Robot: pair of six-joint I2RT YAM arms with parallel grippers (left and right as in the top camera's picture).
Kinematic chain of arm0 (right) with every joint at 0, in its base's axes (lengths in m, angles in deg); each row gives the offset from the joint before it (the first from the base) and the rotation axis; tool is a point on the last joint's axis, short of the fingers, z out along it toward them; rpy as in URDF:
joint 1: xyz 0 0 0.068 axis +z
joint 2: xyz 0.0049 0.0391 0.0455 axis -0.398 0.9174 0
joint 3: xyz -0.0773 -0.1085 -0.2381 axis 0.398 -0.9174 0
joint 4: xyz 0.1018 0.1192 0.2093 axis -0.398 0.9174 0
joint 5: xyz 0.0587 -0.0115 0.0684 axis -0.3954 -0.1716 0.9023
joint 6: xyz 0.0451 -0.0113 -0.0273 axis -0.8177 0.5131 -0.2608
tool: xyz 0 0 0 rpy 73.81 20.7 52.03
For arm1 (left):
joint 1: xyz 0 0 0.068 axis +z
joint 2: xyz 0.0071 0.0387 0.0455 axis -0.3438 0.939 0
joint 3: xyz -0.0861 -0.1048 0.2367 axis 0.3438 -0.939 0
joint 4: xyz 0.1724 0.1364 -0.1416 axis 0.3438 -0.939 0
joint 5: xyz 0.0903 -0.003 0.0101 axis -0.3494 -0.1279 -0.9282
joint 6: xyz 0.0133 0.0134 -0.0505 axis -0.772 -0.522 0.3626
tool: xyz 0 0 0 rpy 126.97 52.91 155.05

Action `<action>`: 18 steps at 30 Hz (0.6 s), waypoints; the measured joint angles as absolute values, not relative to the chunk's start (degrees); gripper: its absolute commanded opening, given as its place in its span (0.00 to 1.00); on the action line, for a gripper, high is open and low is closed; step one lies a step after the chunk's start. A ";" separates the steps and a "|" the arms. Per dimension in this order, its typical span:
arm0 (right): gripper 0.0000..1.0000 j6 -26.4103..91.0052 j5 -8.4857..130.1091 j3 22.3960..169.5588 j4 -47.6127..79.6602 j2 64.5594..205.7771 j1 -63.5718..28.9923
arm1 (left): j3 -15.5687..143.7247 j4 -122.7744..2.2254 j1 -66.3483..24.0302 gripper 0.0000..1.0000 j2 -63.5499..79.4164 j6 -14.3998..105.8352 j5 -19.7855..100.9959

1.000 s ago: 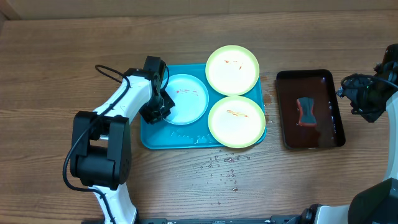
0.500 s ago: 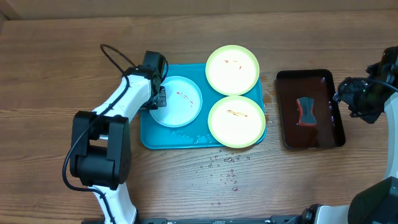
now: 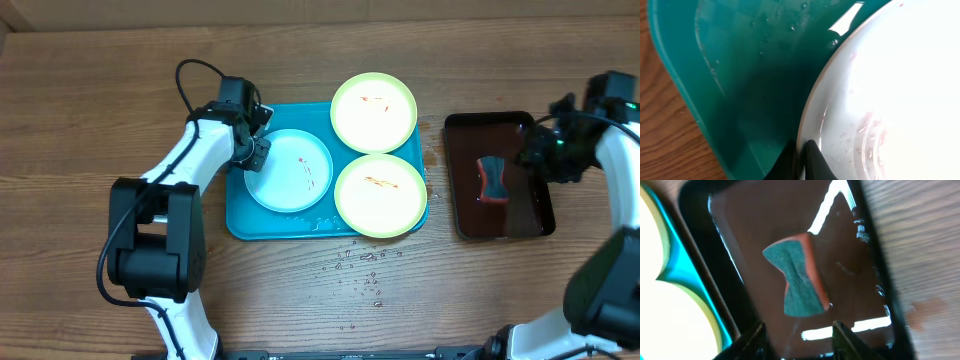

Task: Clean dirty plates on tray and stack at the side
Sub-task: 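Grasp the orange-green sponge from the brown tray with the right gripper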

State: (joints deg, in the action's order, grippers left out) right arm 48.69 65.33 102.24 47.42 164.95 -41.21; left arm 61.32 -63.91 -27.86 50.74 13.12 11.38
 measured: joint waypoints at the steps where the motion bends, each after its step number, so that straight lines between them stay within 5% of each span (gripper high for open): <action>1: 0.34 48.89 65.37 102.22 46.63 166.46 -40.14 | 61.32 -64.02 -27.05 0.04 50.74 12.86 13.35; 18: 0.41 48.71 53.65 102.22 42.63 173.56 -33.32 | 61.26 -67.72 -18.13 0.04 51.18 11.78 32.82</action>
